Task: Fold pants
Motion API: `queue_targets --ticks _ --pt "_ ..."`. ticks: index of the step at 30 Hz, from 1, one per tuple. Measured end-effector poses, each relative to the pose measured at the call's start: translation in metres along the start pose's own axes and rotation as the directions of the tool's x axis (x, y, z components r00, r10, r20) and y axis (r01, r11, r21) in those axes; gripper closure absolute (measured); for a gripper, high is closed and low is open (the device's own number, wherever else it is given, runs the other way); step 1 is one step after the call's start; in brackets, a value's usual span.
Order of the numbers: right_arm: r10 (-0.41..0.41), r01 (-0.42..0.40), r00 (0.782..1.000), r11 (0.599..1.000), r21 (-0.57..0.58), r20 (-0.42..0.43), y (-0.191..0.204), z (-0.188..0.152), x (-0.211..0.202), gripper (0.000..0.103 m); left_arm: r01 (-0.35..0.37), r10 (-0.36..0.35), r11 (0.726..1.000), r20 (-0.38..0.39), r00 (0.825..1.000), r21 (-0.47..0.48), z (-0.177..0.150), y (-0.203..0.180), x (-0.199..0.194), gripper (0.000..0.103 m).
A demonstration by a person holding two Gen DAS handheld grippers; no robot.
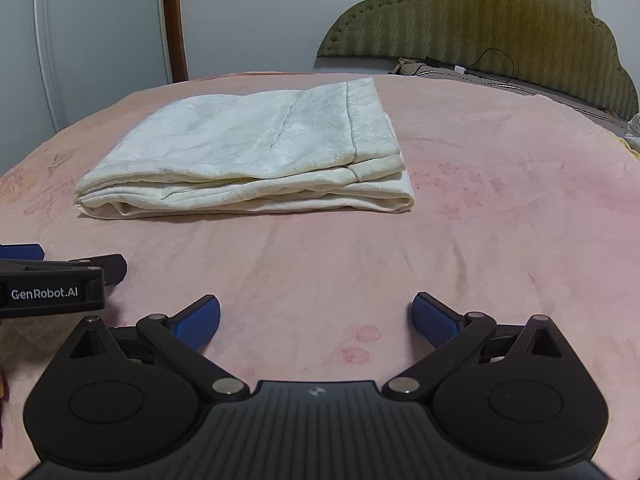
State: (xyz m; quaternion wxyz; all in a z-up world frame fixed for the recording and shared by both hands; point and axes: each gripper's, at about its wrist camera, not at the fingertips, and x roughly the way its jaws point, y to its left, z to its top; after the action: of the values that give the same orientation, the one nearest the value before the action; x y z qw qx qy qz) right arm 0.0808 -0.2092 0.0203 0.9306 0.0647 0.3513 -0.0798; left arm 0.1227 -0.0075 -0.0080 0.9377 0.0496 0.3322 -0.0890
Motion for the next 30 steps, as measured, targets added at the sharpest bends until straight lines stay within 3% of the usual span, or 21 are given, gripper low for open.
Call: queue_targets --ticks 7,11,30 --pt "0.002 -0.002 1.000 1.000 0.005 0.009 -0.0026 0.0001 -0.0007 0.000 0.004 -0.004 1.000 -0.001 1.000 -0.014 -0.0023 0.0014 -0.0038 0.000" --pt "-0.036 0.036 0.999 0.999 -0.010 0.016 -0.0047 0.0029 0.0022 0.000 0.000 0.000 1.000 -0.001 1.000 -0.009 -0.0026 0.0014 -0.0039 0.000" --pt "-0.014 0.014 1.000 1.000 0.005 0.004 -0.0089 0.0027 0.0045 0.000 -0.004 0.004 1.000 0.004 1.000 -0.014 -0.0033 0.0013 -0.0042 0.000"
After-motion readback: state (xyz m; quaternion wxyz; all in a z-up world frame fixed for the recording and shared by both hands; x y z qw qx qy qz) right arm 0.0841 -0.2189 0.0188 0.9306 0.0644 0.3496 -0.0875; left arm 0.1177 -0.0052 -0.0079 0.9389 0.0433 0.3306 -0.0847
